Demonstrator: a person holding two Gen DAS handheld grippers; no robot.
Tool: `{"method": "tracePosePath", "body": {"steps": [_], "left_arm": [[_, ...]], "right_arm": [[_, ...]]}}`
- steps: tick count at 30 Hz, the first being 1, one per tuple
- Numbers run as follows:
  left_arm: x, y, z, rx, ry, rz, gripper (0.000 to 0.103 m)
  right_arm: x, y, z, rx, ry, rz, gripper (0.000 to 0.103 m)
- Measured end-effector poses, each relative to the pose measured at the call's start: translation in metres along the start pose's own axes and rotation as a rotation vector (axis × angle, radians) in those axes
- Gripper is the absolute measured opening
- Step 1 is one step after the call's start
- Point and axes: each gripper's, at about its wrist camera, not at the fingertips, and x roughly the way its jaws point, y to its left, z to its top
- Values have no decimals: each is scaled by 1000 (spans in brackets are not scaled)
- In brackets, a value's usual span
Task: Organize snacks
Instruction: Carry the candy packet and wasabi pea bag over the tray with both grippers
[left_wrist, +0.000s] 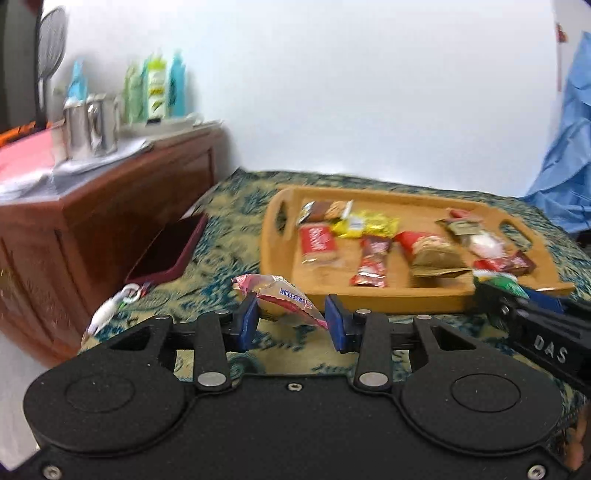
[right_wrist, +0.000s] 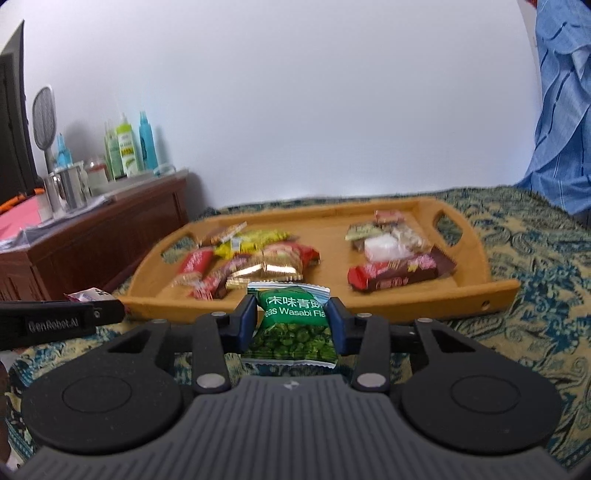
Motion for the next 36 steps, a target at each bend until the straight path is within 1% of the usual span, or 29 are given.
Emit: {"method": "tracePosePath", "body": {"steps": [4, 8, 13, 17, 28, 31, 36], "left_arm": [[-6, -13, 1, 27, -23, -34, 37], [-12, -23, 6, 44, -58, -59, 37], [-13, -29, 19, 35, -79, -75, 37], [-13, -32, 30, 23, -92, -91, 37], [-5, -49, 63, 15, -147, -145, 37], [-1, -52, 70, 13, -160, -157, 37], [10, -53, 84, -6, -159, -175, 37]], "right_arm": [[-6, -3, 6, 2, -22, -3, 45], [-10, -11, 11, 33, -28, -5, 45], [-13, -17, 18, 45, -41, -14, 45], [-13, -25, 28, 87, -47, -5, 45], [-14, -48, 66, 147, -98, 10, 45], [-14, -55, 78, 145, -119, 5, 45], [-7, -61, 97, 121, -146, -2, 45]]}}
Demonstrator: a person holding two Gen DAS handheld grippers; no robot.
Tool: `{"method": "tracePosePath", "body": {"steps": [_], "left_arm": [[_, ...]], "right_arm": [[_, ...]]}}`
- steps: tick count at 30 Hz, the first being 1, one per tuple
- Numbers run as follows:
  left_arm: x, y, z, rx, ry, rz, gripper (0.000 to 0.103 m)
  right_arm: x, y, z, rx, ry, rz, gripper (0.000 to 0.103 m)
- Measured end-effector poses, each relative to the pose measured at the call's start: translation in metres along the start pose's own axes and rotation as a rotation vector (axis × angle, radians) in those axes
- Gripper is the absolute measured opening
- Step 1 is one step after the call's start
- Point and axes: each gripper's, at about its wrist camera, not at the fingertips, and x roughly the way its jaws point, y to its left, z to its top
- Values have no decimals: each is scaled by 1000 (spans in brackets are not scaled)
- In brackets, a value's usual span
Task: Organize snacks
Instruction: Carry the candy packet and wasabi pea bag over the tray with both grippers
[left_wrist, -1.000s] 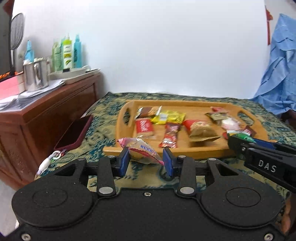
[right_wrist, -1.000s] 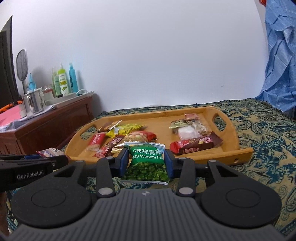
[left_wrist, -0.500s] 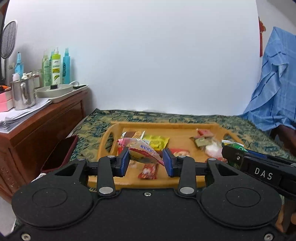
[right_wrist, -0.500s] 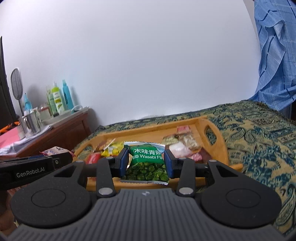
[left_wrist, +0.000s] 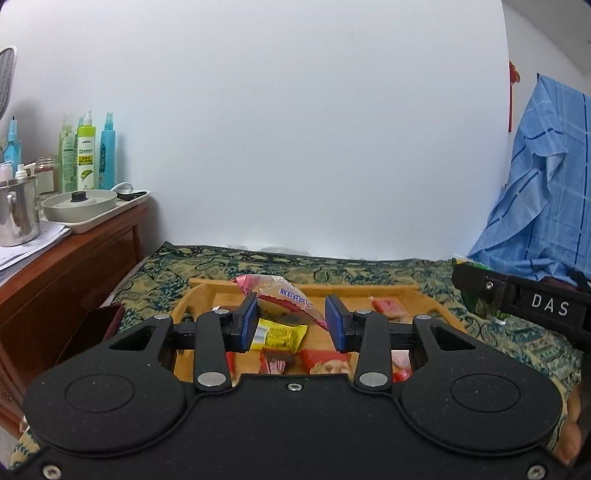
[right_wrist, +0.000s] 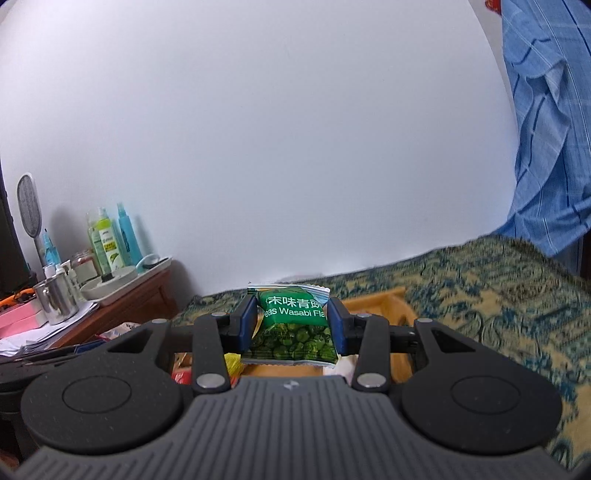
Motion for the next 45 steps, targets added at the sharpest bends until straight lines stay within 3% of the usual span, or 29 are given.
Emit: {"method": "tracePosePath", "body": {"steps": [4, 10, 19, 32, 45], "left_arm": [[10, 2, 13, -29, -7, -1, 37], [23, 0, 36, -16, -33, -6, 37], [64, 11, 58, -86, -14, -39, 37], [117, 24, 49, -97, 68, -24, 37], [166, 40, 42, -150, 172, -16, 37]], "right_arm": [[14, -2, 10, -36, -15, -19, 45], [34, -7, 20, 5, 7, -16, 45], [65, -8, 31, 43, 25, -5, 45], [111, -4, 33, 93, 102, -15, 45], [160, 6, 18, 12, 202, -13, 45]]}}
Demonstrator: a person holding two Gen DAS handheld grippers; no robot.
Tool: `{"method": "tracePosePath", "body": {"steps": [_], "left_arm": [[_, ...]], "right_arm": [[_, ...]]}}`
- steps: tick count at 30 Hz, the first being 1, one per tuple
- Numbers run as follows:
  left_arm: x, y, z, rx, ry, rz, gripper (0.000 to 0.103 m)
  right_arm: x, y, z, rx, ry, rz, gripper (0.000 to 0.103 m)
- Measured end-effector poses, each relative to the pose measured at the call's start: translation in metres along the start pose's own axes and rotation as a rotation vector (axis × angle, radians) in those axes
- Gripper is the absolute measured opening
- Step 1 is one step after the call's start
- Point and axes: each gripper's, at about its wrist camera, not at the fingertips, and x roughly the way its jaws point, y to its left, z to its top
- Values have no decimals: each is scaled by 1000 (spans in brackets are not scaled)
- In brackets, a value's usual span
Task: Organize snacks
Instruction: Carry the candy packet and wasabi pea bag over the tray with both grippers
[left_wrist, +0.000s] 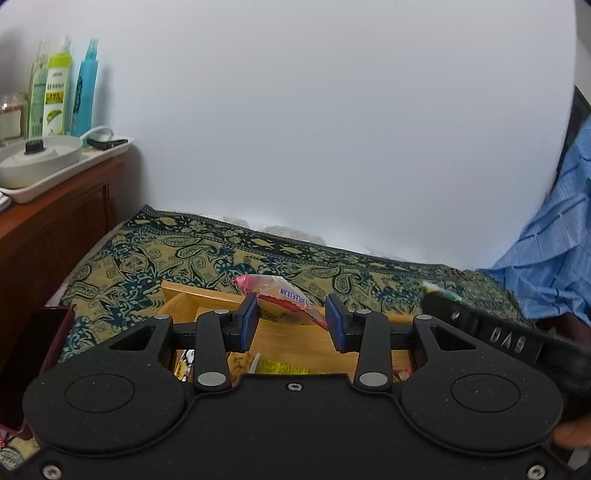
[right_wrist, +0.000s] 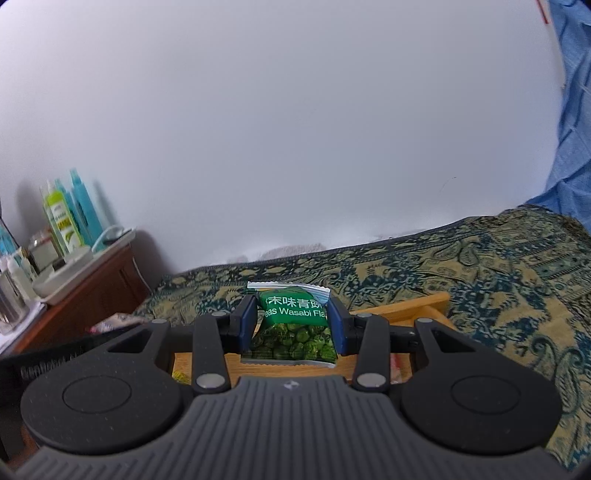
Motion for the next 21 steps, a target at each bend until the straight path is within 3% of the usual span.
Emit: {"method": "tracePosePath", "body": {"steps": [10, 21], "left_arm": [[59, 4, -17, -18, 101, 42, 37], [80, 5, -26, -12, 145, 70, 37]], "right_arm": [[36, 7, -4, -65, 82, -10, 45], [60, 5, -12, -92, 165, -24, 45]]}}
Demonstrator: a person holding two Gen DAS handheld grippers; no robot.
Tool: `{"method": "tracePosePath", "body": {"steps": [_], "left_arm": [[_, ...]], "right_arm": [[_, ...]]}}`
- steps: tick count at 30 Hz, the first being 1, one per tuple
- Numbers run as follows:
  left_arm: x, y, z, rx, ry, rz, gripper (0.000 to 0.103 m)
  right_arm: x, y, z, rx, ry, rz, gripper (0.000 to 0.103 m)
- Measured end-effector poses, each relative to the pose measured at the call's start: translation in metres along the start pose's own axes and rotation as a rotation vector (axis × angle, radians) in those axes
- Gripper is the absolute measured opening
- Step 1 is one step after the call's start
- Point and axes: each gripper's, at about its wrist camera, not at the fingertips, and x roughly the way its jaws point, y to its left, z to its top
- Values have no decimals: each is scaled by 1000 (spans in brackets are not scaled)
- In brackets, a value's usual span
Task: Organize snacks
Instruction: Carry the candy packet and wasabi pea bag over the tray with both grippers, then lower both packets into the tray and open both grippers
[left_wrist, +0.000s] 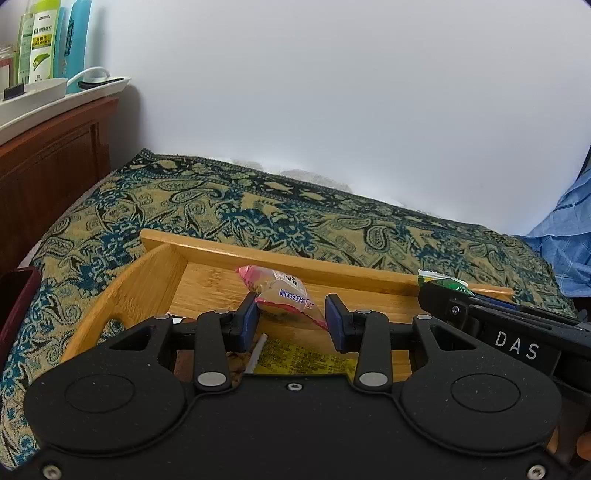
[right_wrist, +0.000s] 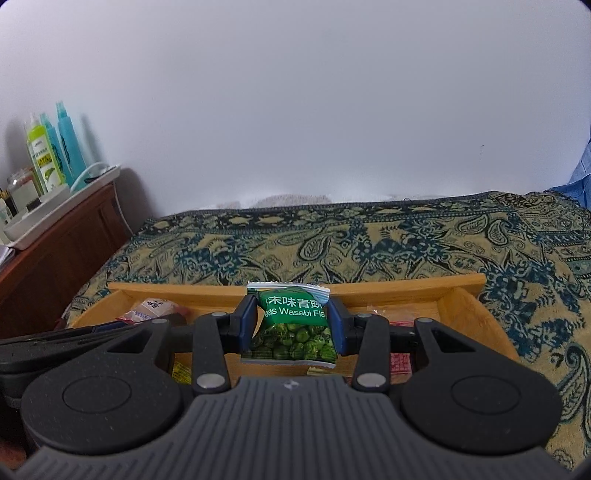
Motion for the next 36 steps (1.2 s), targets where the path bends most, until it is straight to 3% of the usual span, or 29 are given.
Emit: {"method": "tracePosePath", "body": {"steps": [22, 30, 36], "left_arm": [[12, -9, -2, 71, 44, 54, 35], [14, -12, -2, 76, 45, 65, 36], [11, -13, 0, 71, 45, 103, 45]], "right_arm": [[20, -4, -4, -11, 89, -13, 47], [19, -4, -6, -11, 82, -10, 58], [17, -6, -5, 11, 81, -13, 72]]}}
